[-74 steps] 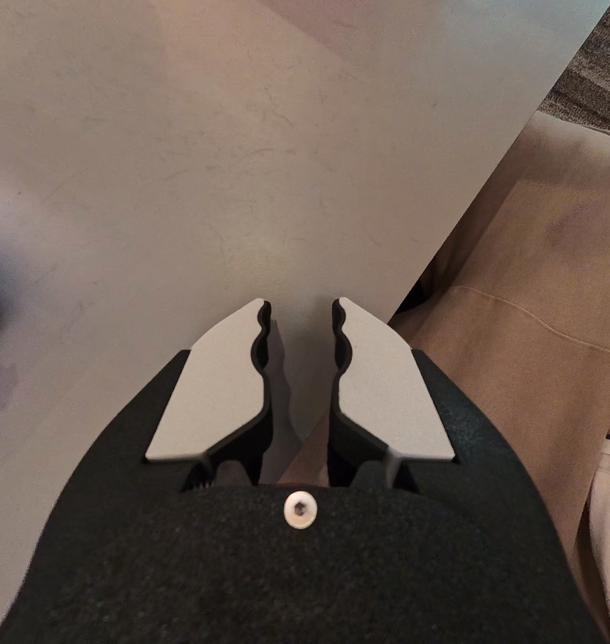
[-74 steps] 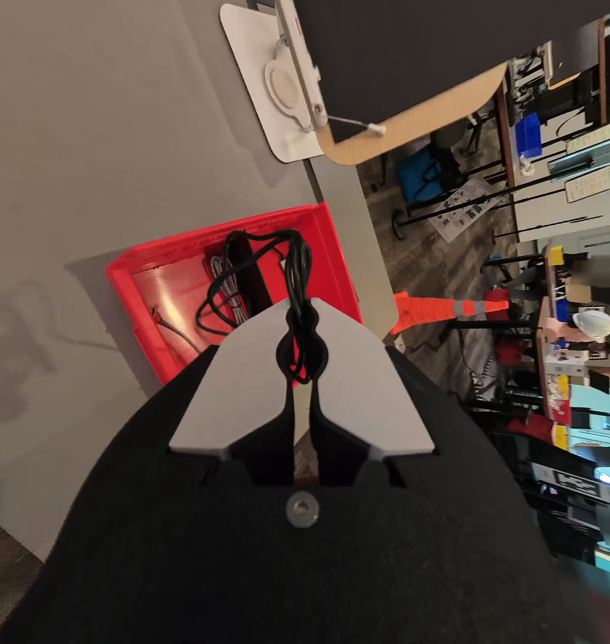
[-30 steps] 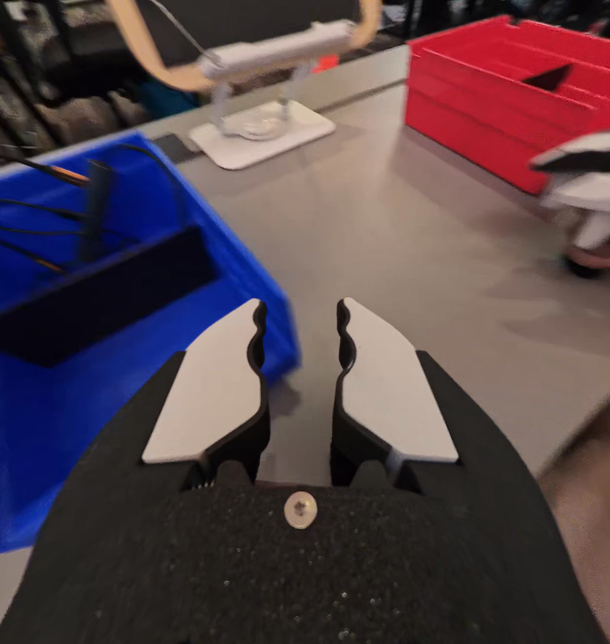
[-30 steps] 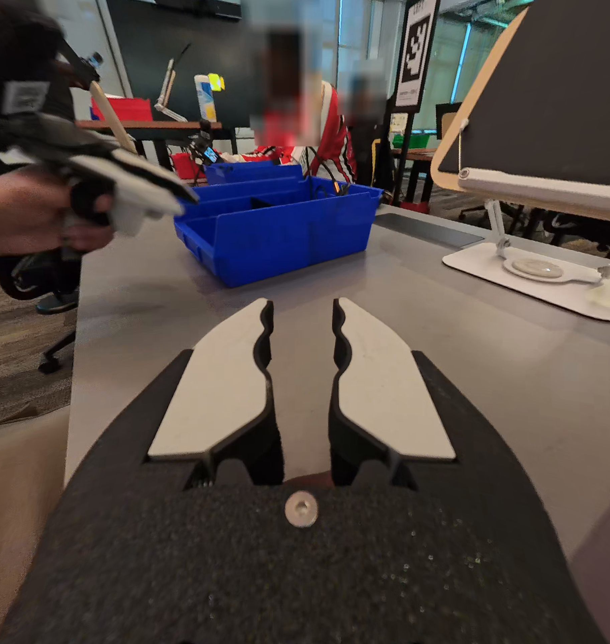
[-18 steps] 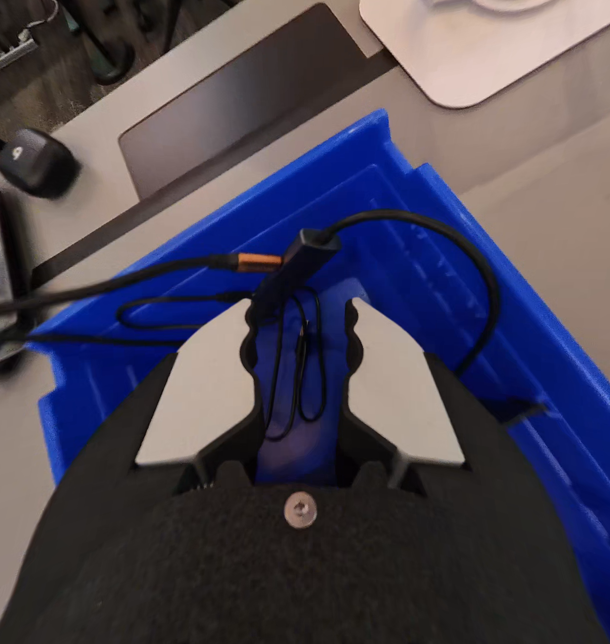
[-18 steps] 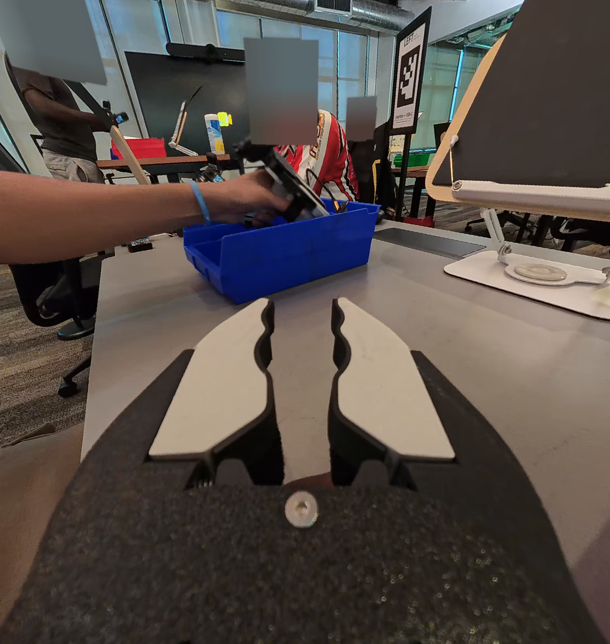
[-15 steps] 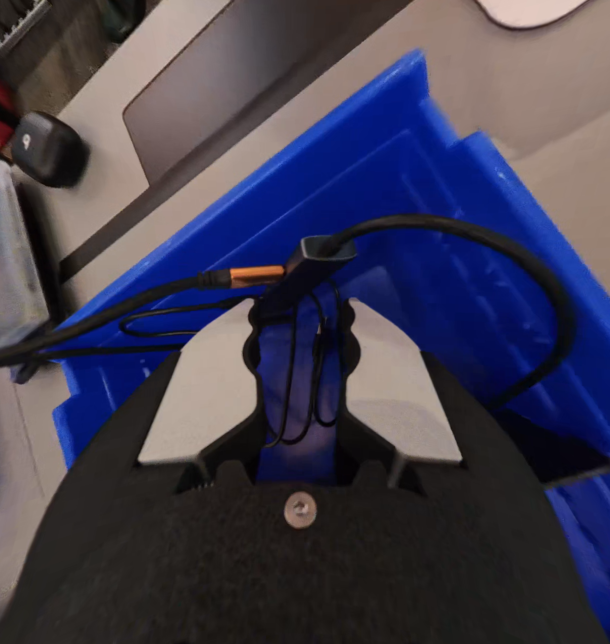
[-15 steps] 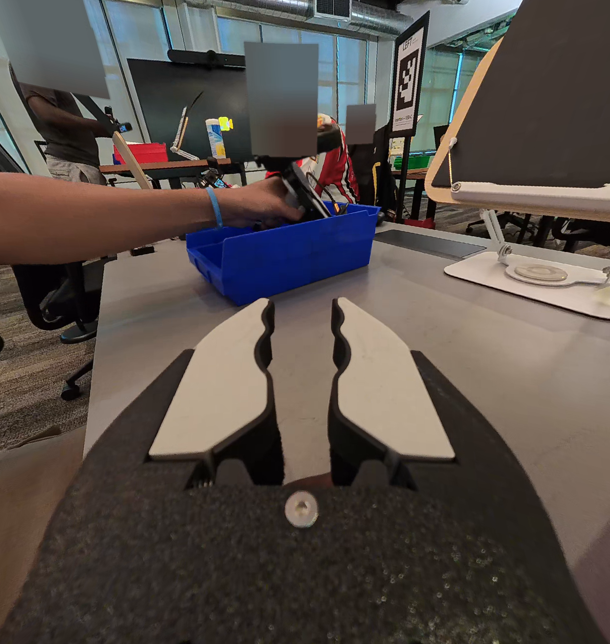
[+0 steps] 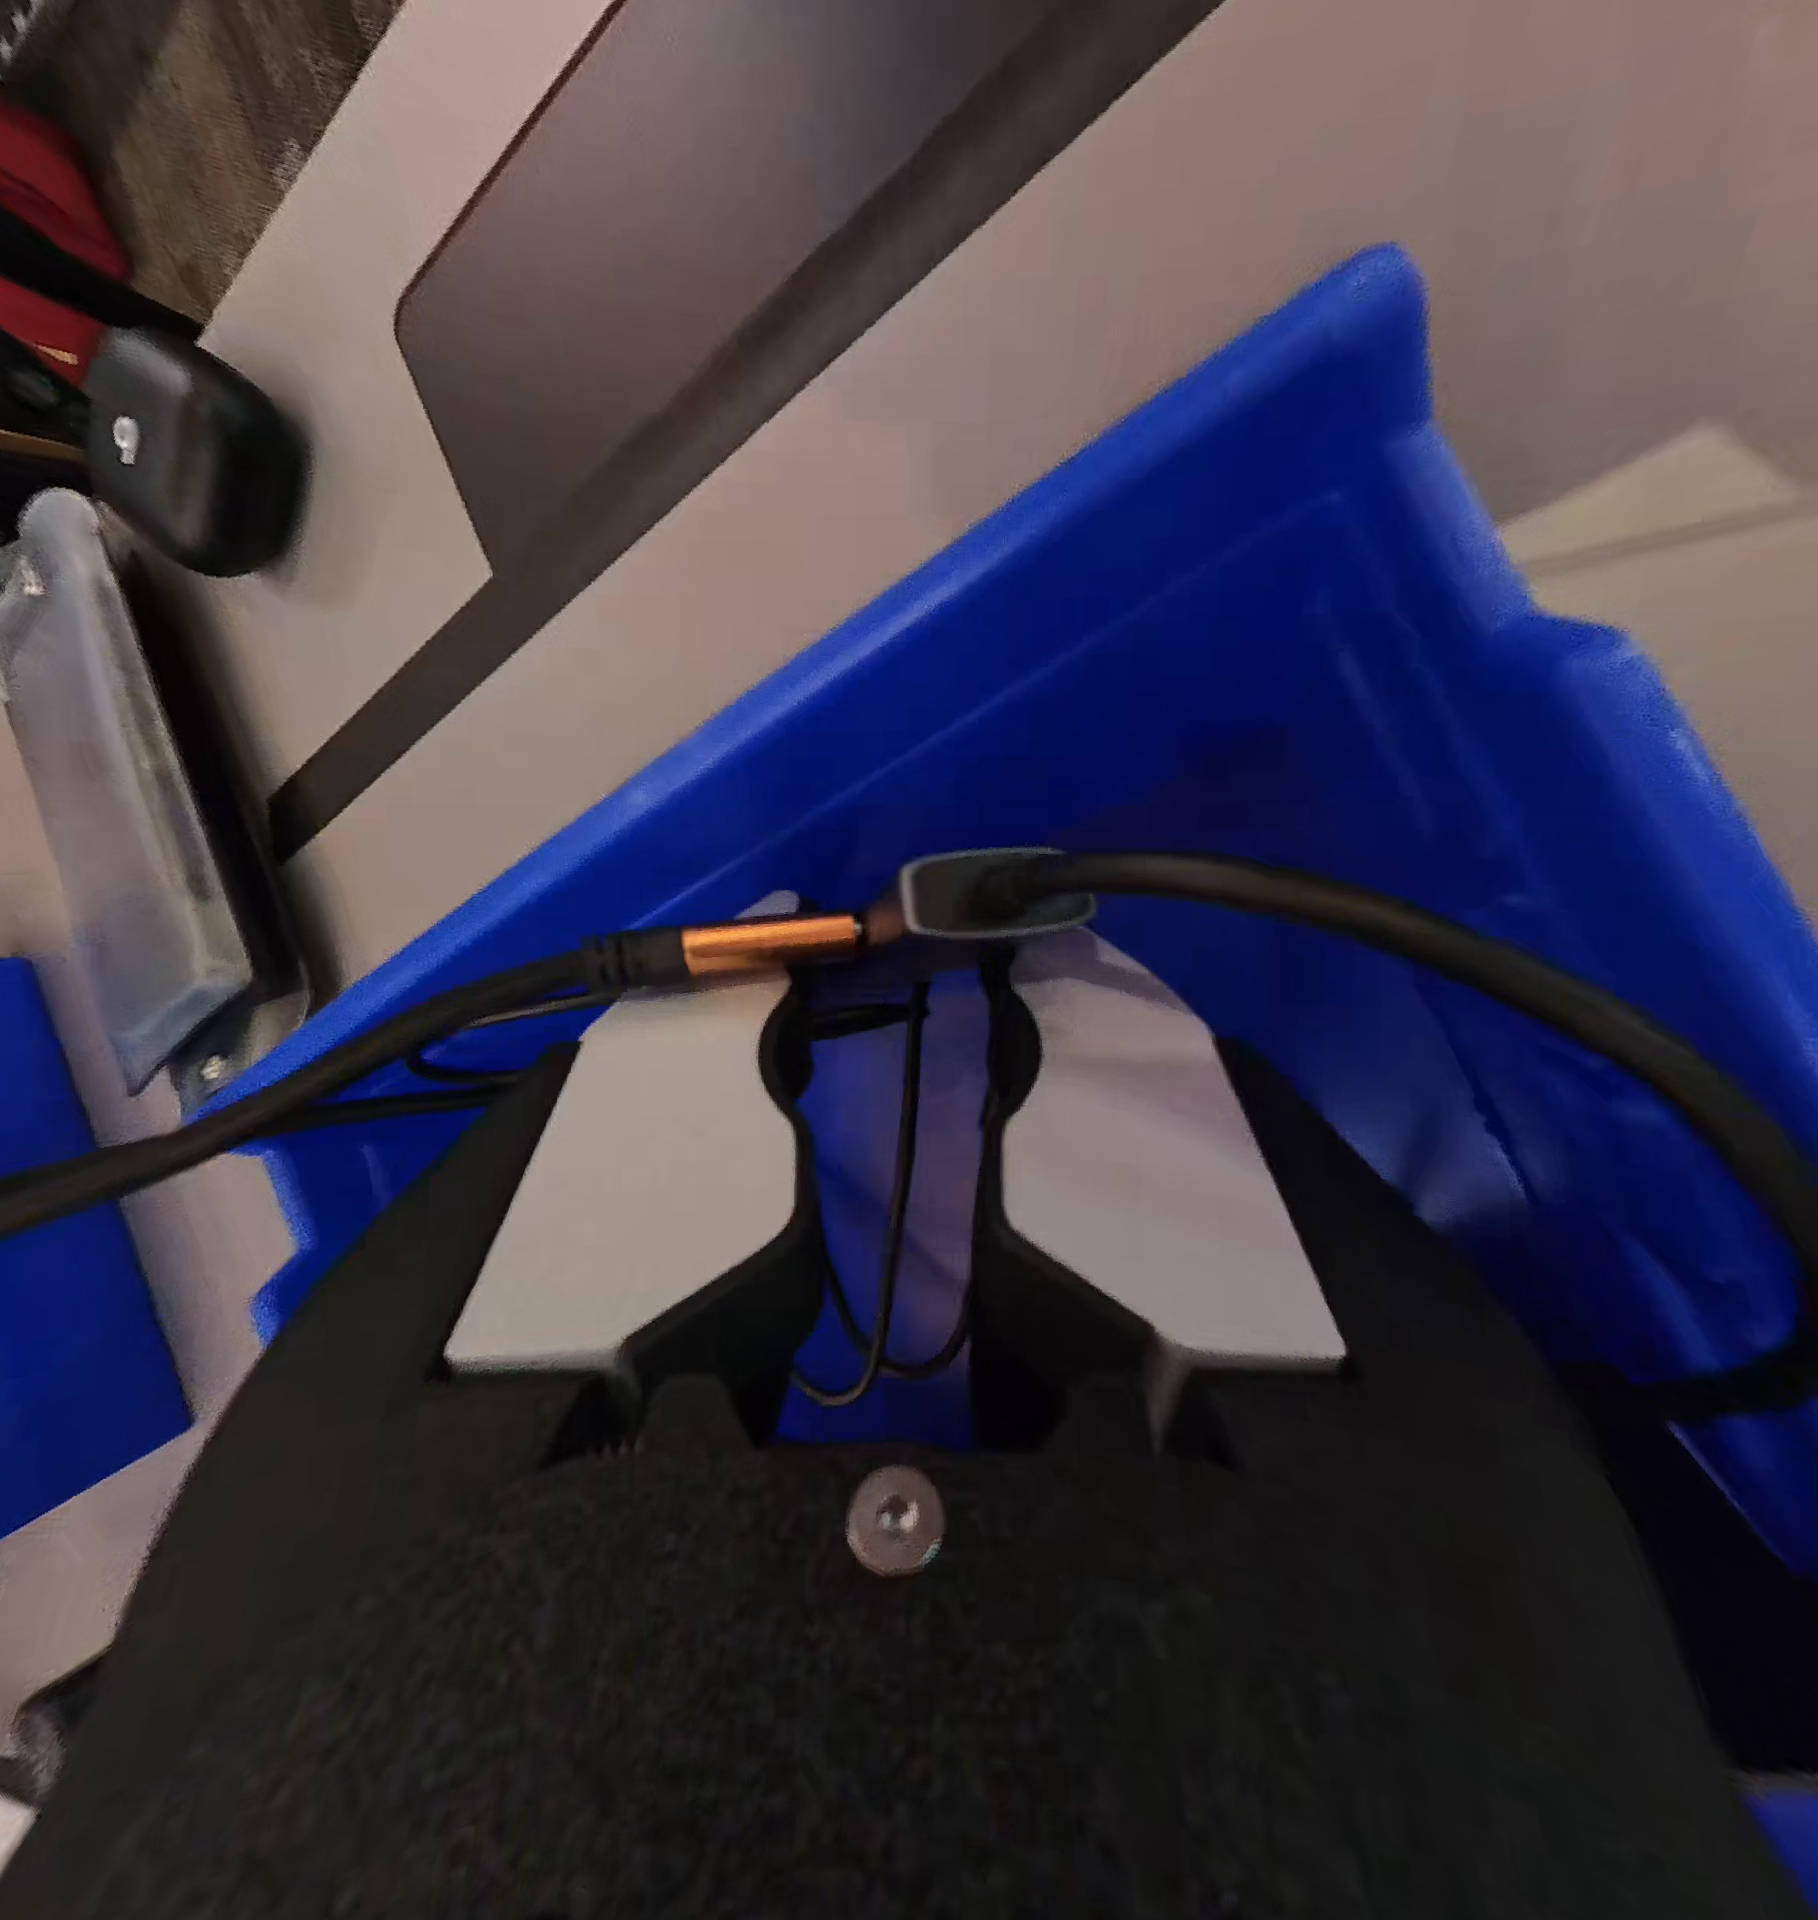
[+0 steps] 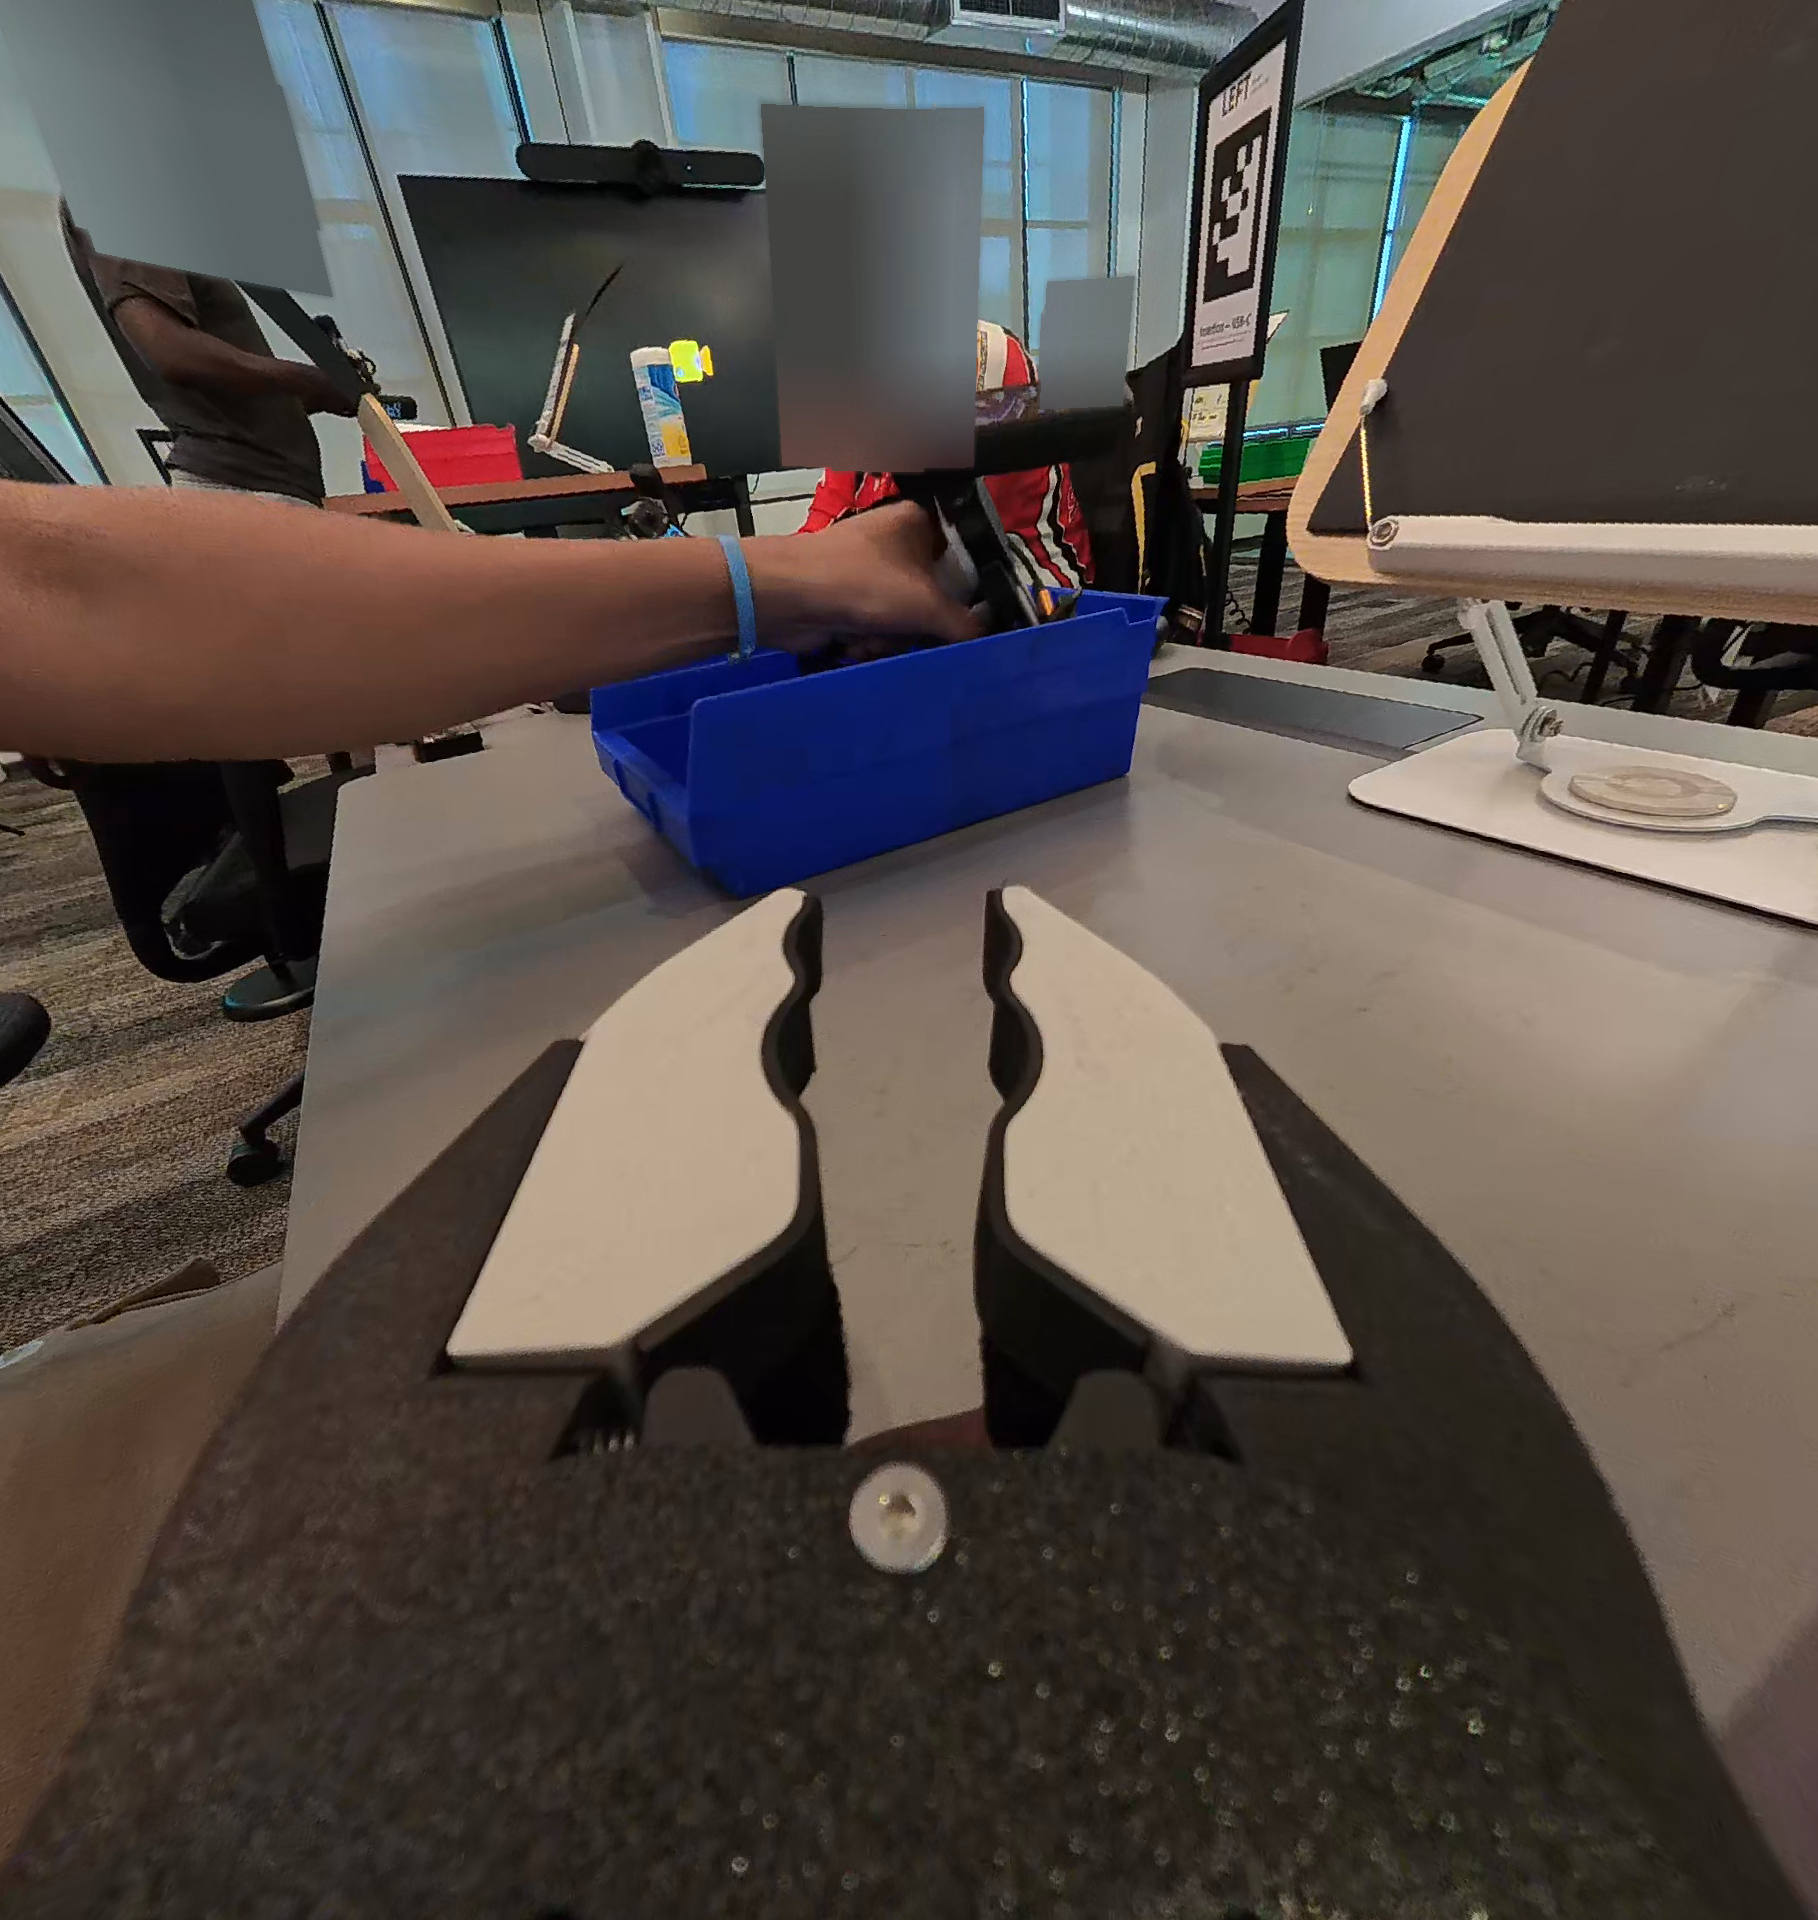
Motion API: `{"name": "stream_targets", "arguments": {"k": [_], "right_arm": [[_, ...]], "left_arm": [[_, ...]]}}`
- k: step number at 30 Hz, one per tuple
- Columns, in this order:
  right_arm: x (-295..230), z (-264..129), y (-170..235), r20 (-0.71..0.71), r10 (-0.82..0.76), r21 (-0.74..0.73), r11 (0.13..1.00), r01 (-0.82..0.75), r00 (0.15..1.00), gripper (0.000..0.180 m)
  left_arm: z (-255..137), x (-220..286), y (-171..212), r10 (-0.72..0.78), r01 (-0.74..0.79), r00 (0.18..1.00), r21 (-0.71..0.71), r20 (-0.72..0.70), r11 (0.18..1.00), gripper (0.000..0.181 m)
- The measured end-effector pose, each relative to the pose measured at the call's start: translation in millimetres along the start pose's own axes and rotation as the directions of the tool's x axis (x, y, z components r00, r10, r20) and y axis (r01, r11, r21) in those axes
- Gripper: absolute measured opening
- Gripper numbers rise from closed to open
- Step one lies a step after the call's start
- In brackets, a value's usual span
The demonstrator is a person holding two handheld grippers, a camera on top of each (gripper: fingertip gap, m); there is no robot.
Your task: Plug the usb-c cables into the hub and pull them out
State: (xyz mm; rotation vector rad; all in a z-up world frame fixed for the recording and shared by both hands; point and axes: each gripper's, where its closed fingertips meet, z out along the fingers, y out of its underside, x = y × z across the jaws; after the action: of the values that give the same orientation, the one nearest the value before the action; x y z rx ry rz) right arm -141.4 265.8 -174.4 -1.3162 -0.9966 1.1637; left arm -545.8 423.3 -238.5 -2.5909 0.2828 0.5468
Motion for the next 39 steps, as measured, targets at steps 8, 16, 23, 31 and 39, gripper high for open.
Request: {"name": "stream_targets", "arguments": {"k": [8, 16, 23, 31, 39], "right_arm": [[-1, -1, 0, 0.001, 0.002, 0.005, 1.000, -0.002, 1.000, 0.028], [1, 0, 0, -0.006, 0.001, 0.004, 1.000, -0.001, 1.000, 0.028], [3, 0, -1, -0.031, -0.008, 0.010, 1.000, 0.008, 1.000, 0.028], [3, 0, -1, -0.040, -0.012, 0.009, 1.000, 0.012, 0.999, 0.028], [3, 0, -1, -0.040, -0.013, 0.011, 1.000, 0.014, 0.999, 0.028]], "left_arm": [[-108, -46, -32, -0.022, -0.103, 0.940, 0.345, 0.340, 0.933, 0.024], [-396, -57, -99, -0.224, -0.291, 0.836, 0.752, 0.500, 0.591, 0.023], [-563, -9, -129, -0.163, -0.268, 0.931, 0.914, 0.327, 0.304, 0.023], [-713, -2, -166, -0.080, -0.254, 0.960, 0.955, 0.268, 0.154, 0.023], [-765, -21, -217, -0.014, -0.209, 0.975, 0.936, 0.222, 0.284, 0.024]]}}
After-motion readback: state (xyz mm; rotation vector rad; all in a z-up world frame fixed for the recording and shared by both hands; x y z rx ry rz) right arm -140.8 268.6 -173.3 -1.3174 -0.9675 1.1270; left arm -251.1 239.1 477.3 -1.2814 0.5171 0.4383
